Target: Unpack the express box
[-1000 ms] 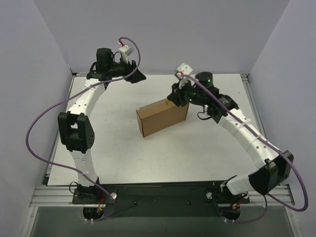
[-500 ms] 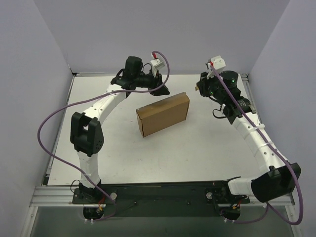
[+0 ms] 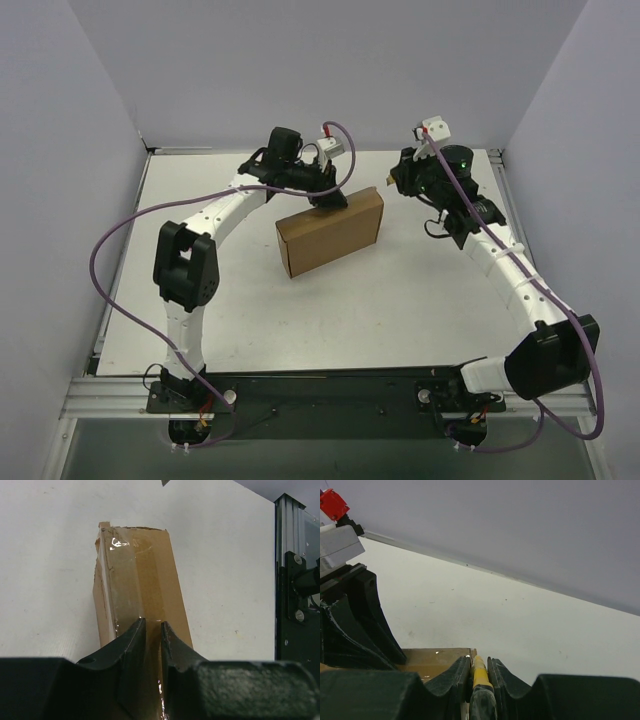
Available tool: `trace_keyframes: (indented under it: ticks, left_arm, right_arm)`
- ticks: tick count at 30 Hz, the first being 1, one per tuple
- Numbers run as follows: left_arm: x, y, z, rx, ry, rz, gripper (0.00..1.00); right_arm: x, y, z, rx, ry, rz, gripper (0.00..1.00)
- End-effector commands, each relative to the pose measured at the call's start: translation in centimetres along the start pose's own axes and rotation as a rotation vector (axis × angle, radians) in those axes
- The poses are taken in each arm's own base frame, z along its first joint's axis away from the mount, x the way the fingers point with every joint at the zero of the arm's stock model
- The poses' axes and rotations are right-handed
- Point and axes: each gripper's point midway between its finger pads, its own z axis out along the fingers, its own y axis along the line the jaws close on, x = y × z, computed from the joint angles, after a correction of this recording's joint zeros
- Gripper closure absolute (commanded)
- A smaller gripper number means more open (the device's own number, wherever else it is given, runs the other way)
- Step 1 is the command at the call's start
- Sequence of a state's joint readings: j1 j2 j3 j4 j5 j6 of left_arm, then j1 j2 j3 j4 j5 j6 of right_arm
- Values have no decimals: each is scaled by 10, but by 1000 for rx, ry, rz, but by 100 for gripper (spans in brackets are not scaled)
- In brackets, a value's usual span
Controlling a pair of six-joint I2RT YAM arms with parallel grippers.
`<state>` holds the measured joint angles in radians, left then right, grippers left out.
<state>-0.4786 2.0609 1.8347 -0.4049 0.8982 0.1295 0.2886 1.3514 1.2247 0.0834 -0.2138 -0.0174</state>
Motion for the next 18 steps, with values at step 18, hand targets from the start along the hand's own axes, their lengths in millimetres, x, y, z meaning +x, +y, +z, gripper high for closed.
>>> trace_keyframes:
  ticks: [18]
  left_arm:
    - [39, 3, 4, -4, 101, -37, 72]
  right_arm:
    - [0, 19, 31, -104, -35, -12, 100]
